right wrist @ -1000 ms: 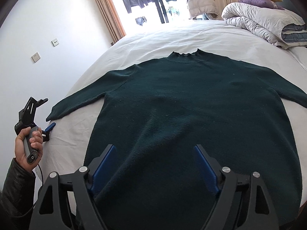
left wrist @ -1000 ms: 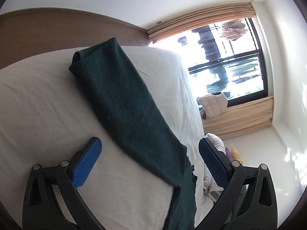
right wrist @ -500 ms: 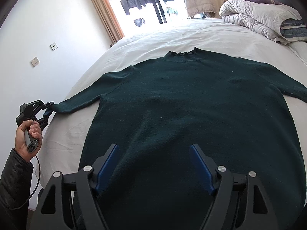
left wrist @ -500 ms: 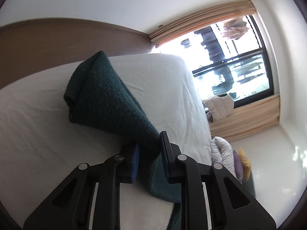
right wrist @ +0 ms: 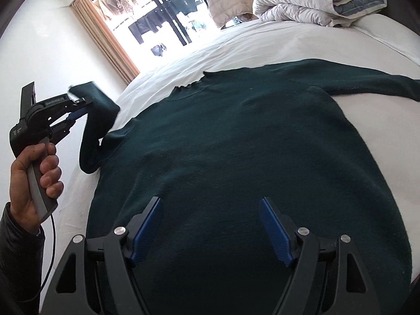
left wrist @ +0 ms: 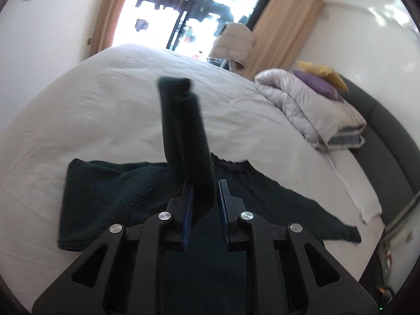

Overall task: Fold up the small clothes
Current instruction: 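Fold the held sleeve across the sweater body with the left gripper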

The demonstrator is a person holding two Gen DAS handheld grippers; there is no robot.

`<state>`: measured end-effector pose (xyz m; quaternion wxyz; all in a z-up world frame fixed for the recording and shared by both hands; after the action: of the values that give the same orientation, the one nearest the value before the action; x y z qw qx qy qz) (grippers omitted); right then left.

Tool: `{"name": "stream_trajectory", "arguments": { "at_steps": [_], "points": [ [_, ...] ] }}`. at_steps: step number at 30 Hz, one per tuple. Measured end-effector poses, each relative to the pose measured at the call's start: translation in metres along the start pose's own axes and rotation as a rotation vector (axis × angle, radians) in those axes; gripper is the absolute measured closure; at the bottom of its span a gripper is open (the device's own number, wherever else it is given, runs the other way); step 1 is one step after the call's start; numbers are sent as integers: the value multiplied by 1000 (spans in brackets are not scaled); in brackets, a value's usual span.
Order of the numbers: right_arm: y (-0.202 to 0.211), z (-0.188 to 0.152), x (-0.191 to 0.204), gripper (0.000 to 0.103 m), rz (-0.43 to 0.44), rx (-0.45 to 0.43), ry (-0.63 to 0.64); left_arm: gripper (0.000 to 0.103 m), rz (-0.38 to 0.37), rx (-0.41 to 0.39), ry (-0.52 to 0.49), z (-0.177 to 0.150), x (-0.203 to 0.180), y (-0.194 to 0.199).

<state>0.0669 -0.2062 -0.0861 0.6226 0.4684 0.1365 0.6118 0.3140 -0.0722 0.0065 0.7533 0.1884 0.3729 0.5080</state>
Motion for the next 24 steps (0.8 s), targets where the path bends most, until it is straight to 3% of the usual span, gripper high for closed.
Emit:
{"name": "stream_trajectory", "arguments": {
  "at_steps": [4, 5, 8, 10, 12, 16, 20, 24],
  "points": [
    [2, 8, -32, 25, -30, -8, -60, 86, 10, 81, -156, -43, -84, -68],
    [1, 10, -37, 25, -36, -5, -70, 86, 24, 100, -184, -72, -100, -83],
    [-4, 18, -45, 25, -41, 8, -91, 86, 37, 207, -224, -112, -112, -133],
    [-5, 23, -49, 20, -25, 11, -90, 86, 4, 224, -217, -132, -111, -134],
    [-14, 39, -40, 18, 11, 22, -70, 86, -2, 160, -240, -140, -112, -108],
    [-46, 80, -12, 17, 178, 73, -2, 84, 22, 26, -184, -134, -66, -41],
    [-99, 131, 27, 18, 360, 161, -14, 84, 133, 4, -67, -115, 0, -28],
    [-177, 170, 43, 25, 412, 277, -170, 84, 193, 9, 19, -119, 55, -35]
  ]
}}
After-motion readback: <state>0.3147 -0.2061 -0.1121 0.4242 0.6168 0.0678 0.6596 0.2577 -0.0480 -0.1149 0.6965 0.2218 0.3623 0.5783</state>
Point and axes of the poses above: each gripper's, at about its wrist camera, not at the fingertips, and y roughly against the way its jaws point, x to its left, z to its top, the point moved 1 cm from there along -y, roughly the way its jaws point, and after that the axes turned 5 degrees about x, right-handed, at the moved point
